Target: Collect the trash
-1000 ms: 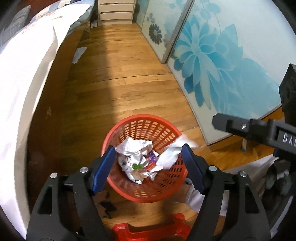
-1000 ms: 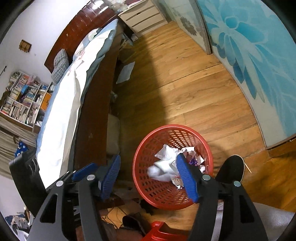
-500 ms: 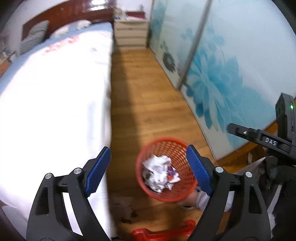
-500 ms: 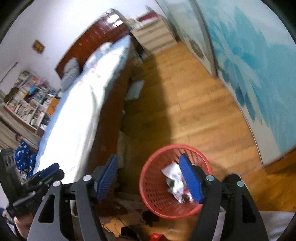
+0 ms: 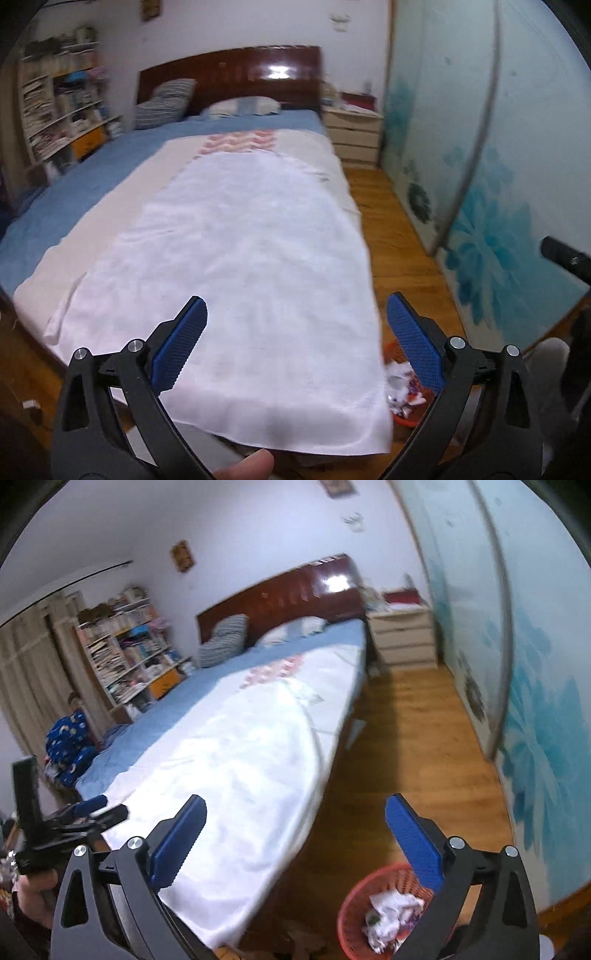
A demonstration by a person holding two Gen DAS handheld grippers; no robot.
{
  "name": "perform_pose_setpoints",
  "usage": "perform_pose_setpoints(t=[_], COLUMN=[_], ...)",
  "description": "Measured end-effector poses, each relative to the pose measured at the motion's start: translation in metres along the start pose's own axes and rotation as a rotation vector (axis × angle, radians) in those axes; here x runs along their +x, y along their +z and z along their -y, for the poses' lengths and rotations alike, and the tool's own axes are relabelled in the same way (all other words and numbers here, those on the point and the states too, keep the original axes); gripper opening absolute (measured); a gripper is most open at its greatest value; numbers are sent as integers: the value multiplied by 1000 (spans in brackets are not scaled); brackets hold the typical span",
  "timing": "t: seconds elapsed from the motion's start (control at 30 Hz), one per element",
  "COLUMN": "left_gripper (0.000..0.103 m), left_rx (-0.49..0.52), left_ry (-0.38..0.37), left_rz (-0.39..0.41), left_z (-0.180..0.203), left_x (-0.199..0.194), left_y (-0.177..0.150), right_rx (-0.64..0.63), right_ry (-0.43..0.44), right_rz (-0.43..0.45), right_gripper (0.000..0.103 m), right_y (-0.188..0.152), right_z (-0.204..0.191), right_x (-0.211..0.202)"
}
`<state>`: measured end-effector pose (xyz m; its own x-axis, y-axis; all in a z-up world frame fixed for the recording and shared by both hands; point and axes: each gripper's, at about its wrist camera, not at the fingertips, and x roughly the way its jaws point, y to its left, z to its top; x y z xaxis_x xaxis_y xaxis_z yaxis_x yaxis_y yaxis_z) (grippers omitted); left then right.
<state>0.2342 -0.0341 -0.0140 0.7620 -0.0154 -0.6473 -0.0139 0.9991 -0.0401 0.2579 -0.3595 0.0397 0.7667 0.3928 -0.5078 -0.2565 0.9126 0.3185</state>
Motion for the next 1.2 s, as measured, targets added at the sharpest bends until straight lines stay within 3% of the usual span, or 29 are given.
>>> perform_pose_setpoints(t=[0.23, 0.37, 0.57, 0.87, 1.2], left_gripper=[97, 97, 97, 97, 97], left_rx=[-36, -70, -100, -124, -60], left_ry=[63, 55, 47, 41, 79], left_rz=[21, 32, -16, -25, -46], left_z=[-33, -41, -46, -51, -35], left_x=[9, 19, 36, 33, 17], left_y=[-13, -23, -40, -47, -46], right_rx=[-41, -116, -183, -146, -108], right_ry=[57, 51, 66, 53, -4], right_rz=[16, 14, -41, -49, -27], right_gripper=[96, 96, 96, 96, 96], right_y=[9, -6, -37, -46, -43], right_z=[-58, -87, -112, -100, -82], right_x=[10, 32, 70, 86, 58])
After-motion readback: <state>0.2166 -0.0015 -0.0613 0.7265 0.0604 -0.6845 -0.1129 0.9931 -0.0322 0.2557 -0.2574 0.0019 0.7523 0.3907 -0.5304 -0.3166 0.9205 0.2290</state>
